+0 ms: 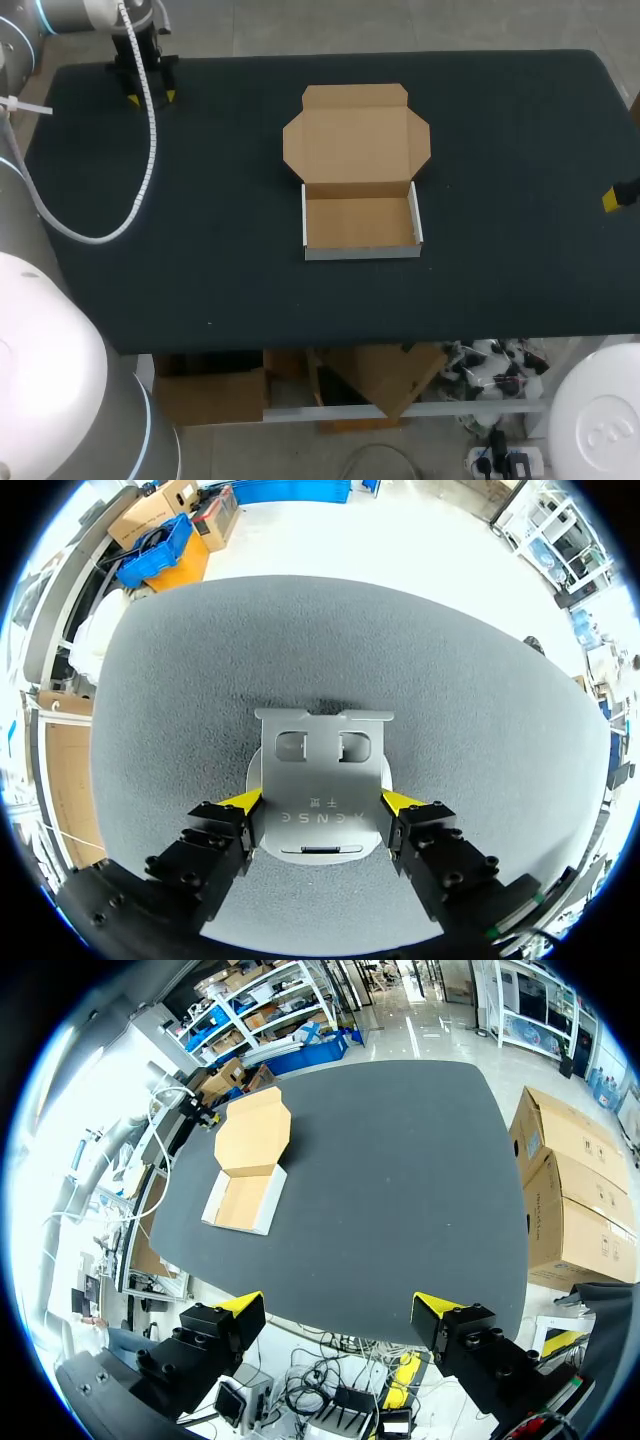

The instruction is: Assemble the packaging by folding the flat box into shape, placing the metal phone stand inside, and closing the box properly

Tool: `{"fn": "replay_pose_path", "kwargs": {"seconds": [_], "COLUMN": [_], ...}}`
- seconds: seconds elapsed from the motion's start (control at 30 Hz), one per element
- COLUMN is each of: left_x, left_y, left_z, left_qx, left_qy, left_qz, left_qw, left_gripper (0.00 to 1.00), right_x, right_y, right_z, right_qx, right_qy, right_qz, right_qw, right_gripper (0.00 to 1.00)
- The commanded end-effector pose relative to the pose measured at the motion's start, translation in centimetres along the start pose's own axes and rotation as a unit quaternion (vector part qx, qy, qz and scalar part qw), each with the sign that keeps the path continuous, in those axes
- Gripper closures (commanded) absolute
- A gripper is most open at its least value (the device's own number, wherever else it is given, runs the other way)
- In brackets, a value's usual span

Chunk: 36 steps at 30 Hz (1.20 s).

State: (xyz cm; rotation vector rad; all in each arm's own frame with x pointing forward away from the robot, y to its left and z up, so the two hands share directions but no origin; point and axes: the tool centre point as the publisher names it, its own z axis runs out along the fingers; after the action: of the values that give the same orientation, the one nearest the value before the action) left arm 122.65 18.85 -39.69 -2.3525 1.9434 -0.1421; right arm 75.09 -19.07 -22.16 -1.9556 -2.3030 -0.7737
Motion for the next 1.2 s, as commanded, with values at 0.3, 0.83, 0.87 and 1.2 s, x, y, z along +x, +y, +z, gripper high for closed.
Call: {"fn": "replay_pose_path", "kwargs": {"seconds": [0.3, 0.83, 0.87, 1.2], "left_x": [-0.4, -1.1, -1.0, -0.6], "left_y": [0.4, 3.5, 4.0, 7.0], "left_z": [-1.0, -3.7, -3.9, -5.7], "left_qx": [0.006, 0.01, 0.009, 0.007], "left_qy": [0.002, 0.01, 0.008, 0.008], "left_qz": [-0.001, -0.003, -0.001, 0.007], "left_qw": [1.0, 1.0, 1.0, 1.0], "left_gripper": [1.0, 1.0, 1.0, 1.0], "right_x": [0.1, 0.1, 0.1, 0.3], "right_y": [-0.1, -0.1, -0.1, 0.0], "right_z": [-0.2, -0.2, -0.2, -0.1], "right_qx": [0.0, 0.0, 0.0, -0.016], "right_qy": [0.0, 0.0, 0.0, 0.023], "right_qz": [0.0, 0.0, 0.0, -0.046], "right_qw": [1.0, 1.0, 1.0, 0.999], "right_gripper": [0.0, 0.0, 0.0, 0.0]}}
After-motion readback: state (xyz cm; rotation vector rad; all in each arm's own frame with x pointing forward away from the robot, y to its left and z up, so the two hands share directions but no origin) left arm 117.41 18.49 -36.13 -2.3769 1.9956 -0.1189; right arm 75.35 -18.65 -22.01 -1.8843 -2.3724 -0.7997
